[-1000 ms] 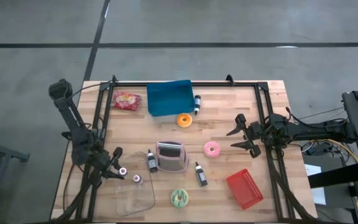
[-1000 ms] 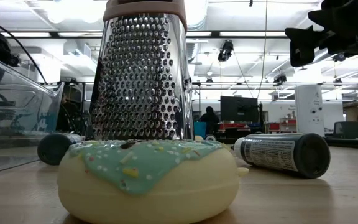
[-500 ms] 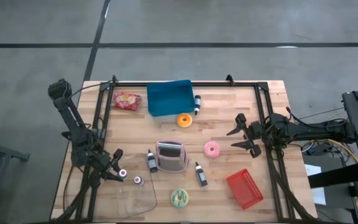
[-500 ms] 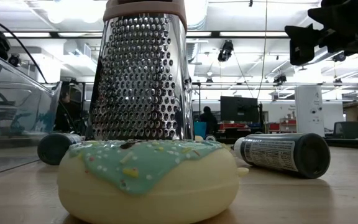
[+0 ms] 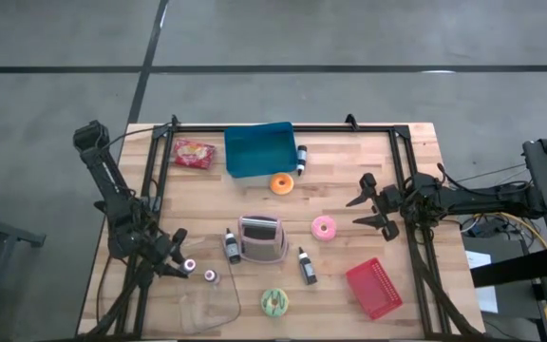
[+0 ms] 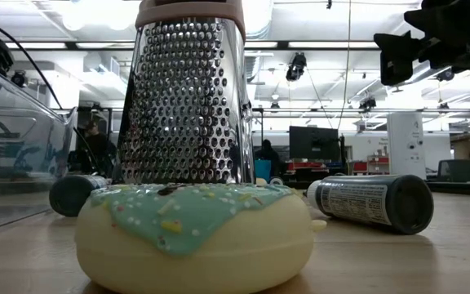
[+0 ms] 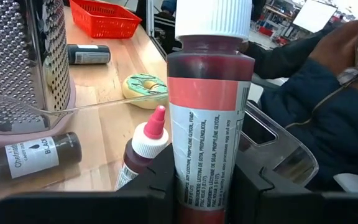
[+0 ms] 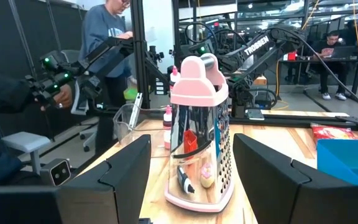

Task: Pick & Place Food Item
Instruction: Put the pink food coloring bottle into the transparent bin

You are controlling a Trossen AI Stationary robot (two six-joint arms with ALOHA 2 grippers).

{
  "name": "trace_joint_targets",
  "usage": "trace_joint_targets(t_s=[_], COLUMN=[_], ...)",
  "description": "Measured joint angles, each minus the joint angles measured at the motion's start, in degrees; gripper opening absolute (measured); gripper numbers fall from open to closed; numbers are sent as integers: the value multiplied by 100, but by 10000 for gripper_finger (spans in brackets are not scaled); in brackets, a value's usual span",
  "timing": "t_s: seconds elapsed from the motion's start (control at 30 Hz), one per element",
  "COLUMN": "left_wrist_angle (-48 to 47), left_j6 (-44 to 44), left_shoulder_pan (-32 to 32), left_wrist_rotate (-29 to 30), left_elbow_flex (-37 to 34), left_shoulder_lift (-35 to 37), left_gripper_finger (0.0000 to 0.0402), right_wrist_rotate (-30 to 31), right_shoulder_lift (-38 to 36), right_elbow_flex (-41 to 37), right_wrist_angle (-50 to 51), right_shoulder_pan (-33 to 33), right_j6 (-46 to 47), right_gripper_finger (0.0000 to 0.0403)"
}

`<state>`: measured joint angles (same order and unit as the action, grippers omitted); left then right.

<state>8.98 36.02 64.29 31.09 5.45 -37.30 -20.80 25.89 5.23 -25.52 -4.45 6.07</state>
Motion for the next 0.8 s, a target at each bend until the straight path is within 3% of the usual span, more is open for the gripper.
trace_joint_targets(t_s=[0.23, 0.57, 0.7, 0.8], left_wrist_angle=[-1, -173, -1362, -2972], left_j6=[106, -299, -709, -260], left_shoulder_pan=[-4, -2, 2, -72], left_wrist_rotate=[-46, -144, -384, -387], left_elbow_flex=[7, 143, 911, 1748], left_shoulder_lift=[0, -5, -108, -351], left_gripper_finger=[115, 80, 80, 80], right_wrist_rotate=[-1, -2, -2, 0], right_shoulder_lift=[0, 1, 0, 0], right_elbow_flex=[0, 2, 2, 2], right_wrist_angle=[0, -4, -7, -9], right_shoulder_pan=[0, 0, 2, 1], right_j6=[1, 53, 61, 59], right_gripper_finger=[224, 224, 224, 224])
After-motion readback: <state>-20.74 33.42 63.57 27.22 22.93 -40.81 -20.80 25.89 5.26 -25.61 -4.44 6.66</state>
